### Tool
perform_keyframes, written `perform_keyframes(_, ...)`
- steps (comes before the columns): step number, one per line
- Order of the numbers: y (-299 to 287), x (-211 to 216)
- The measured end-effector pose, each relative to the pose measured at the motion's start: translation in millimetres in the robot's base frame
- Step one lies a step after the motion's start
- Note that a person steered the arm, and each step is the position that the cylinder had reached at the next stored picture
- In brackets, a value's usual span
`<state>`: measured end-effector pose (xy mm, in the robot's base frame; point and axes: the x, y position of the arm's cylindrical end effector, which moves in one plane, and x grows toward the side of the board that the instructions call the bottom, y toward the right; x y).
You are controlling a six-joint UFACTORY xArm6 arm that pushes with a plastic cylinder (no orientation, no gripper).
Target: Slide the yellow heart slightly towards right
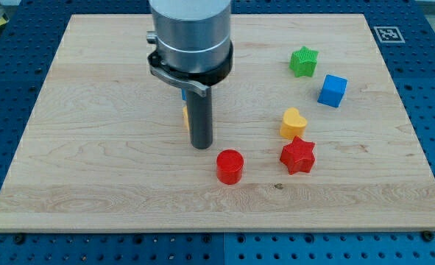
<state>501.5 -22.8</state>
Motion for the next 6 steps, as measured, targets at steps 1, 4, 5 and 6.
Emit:
perform_keyframes(1,21.3,-0.4)
perform_keyframes(4,103.8,-20.0)
perform_keyframes(5,113.6,-29.4)
perform_keyframes(6,112.0,-29.5)
